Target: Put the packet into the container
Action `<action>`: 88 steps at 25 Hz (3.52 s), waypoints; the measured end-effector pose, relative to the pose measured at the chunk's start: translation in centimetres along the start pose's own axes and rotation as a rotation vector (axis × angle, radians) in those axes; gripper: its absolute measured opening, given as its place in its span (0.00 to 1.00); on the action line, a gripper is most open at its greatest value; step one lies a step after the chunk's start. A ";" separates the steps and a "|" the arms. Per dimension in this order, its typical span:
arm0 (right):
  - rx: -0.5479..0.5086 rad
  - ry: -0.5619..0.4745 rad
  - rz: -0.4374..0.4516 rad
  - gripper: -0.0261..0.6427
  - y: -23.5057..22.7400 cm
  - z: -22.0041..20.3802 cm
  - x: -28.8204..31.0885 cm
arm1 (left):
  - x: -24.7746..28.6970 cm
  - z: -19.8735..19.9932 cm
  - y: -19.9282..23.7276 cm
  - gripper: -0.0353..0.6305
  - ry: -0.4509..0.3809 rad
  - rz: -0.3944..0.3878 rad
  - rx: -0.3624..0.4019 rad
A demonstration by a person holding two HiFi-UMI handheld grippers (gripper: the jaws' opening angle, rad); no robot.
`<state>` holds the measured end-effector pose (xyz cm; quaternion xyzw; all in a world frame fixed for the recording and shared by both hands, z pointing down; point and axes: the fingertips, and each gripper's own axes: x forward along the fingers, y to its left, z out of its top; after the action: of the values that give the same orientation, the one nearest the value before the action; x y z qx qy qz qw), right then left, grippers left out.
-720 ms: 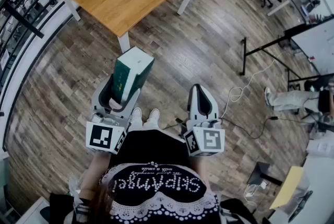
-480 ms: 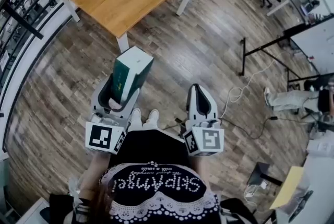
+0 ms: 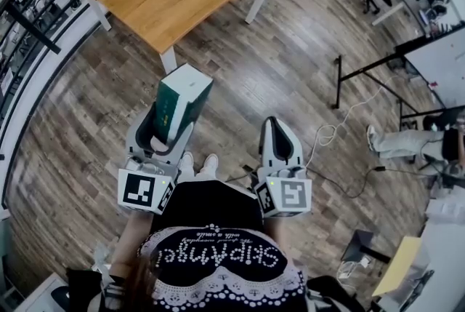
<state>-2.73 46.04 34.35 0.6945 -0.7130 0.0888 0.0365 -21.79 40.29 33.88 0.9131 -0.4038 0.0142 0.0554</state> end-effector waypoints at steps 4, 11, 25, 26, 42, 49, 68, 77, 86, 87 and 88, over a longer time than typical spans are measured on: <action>0.013 -0.025 0.010 0.10 -1.1 0.5 -0.3 | 0.5 0.2 -0.9 0.57 -0.007 0.013 -0.001; 0.022 -0.048 0.015 0.10 -3.7 0.2 -1.3 | 1.0 -0.1 -2.0 0.57 -0.023 0.046 -0.002; 0.057 -0.023 0.013 0.10 -6.6 -0.3 -0.5 | 2.9 0.6 -1.4 0.57 -0.021 0.100 0.007; 0.059 -0.021 0.011 0.10 -6.7 -0.3 -0.1 | 3.2 0.7 -1.2 0.57 -0.021 0.100 0.007; 0.076 -0.018 -0.019 0.10 -6.6 2.4 9.4 | 10.7 2.4 5.0 0.57 -0.027 0.060 -0.020; 0.077 -0.026 -0.031 0.10 -5.1 2.7 13.6 | 13.4 3.0 9.0 0.57 -0.039 0.037 -0.023; 0.098 0.022 -0.037 0.10 -6.8 2.6 20.2 | 18.8 2.1 12.6 0.57 0.007 0.054 -0.088; 0.094 0.036 0.009 0.10 -10.6 3.7 25.6 | 23.8 2.1 13.6 0.57 0.018 0.115 -0.099; 0.078 0.024 0.102 0.10 -14.0 5.3 31.3 | 28.2 3.1 14.4 0.57 -0.026 0.218 -0.098; 0.078 0.023 0.110 0.10 -14.3 5.4 31.7 | 28.6 3.2 14.4 0.57 -0.030 0.226 -0.098; 0.078 0.023 0.118 0.10 -14.7 5.5 32.1 | 29.0 3.3 14.3 0.57 -0.033 0.234 -0.098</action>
<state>11.22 13.19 35.71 0.6510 -0.7484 0.1264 0.0121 -12.87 9.01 33.97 0.8561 -0.5085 -0.0143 0.0911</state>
